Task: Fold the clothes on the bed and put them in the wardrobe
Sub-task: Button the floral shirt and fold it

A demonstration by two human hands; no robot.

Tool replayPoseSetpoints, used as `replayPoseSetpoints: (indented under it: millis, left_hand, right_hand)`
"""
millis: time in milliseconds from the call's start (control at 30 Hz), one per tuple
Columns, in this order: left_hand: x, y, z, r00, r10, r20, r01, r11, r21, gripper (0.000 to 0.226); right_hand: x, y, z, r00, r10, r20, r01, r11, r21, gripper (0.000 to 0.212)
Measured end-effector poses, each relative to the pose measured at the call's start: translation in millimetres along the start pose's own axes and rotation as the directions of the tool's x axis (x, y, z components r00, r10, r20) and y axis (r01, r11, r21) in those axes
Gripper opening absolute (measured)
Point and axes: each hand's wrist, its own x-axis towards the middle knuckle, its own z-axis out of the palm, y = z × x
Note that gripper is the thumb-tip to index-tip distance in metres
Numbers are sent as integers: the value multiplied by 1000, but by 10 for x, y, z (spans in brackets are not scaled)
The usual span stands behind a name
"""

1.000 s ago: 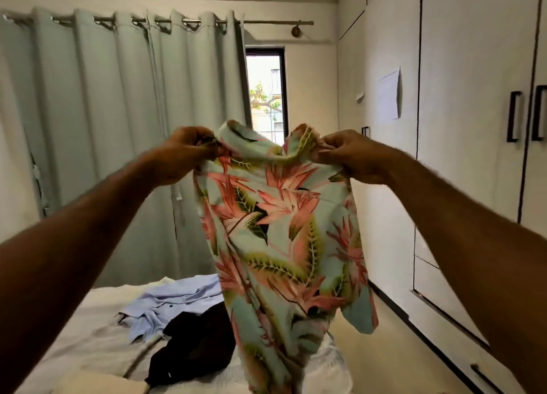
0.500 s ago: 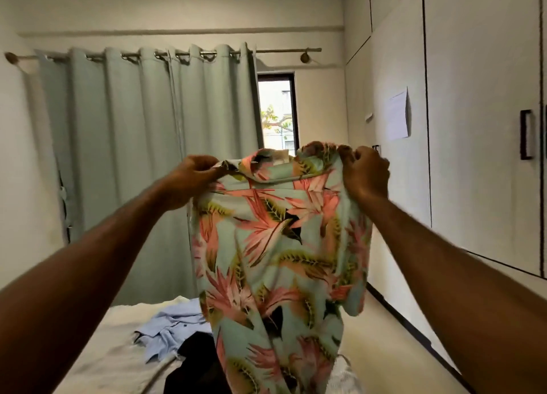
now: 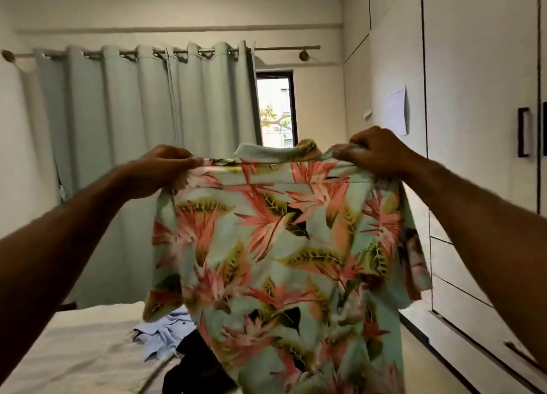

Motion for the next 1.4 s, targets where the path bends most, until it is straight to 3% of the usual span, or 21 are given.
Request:
replayPoseSetpoints:
  millis: [67,167,233,267,333,433,500,567,633,700,800,900,1033,1167,1400]
  left_hand:
    - [3,-2,31,1000,-4,-12,5,999,32,22]
    - [65,-69,107,983,0,-181,35,981,191,14]
    - [107,-91,210,945,54,-322,126,850,512,14]
    - [99,-77,302,919,71,-387,171,812,558,15]
    - [67,1,537,858,42,-511,204,887,415,16]
    - [62,89,782,771,-99,-629,117,993,-14,14]
    - [17,115,822,739,-111,-665,-34,979,-201,14]
    - [-43,79,772,740,32,-672,-136,985,-103,13]
    - [-131,64,750,796,149,-587,-204,979,-28,24]
    - [-167,15,712,822,302,-482,-253,953,165,37]
    - [-226,-60,669,820,491,-295,-284,796,535,60]
    - [-335,-58,580,740,606,-291,-200,612,765,73]
    - [-485,190,404,623,665,-412,-73,573,816,75]
    - [-608,494,173,514,749,-417,-63,518,853,74]
    - [-731,666,-158,511,759,-403,-85,512,855,77]
  right_hand:
    - [23,-2,38,999,-1,49,1,1000,7,40]
    - [47,18,158,994,53,101,-59,996,61,28]
    - [47,49,289,993,119,12,-117,985,-125,26]
    - [35,26,370,982,155,-107,-178,950,-255,23]
    - [21,-84,558,912,249,-325,-352,882,-313,26]
    - [65,-177,738,801,483,-353,-499,865,51,25]
    - [65,-176,736,765,526,-371,-461,850,254,23]
    - [6,-194,702,778,436,-451,-315,893,321,31]
    - [-97,-245,710,817,299,-492,-136,931,339,40]
    - [-190,-301,750,858,175,-483,3,939,345,50]
    - [-224,-353,843,881,80,-467,30,974,224,62]
    - [-232,-467,845,841,26,-540,-20,1000,16,63]
    - [-211,-680,646,803,12,-596,-54,997,-51,65]
    - [-174,-884,404,745,-48,-665,-11,996,-83,70]
    - [-146,-1175,205,686,-102,-720,35,994,-107,74]
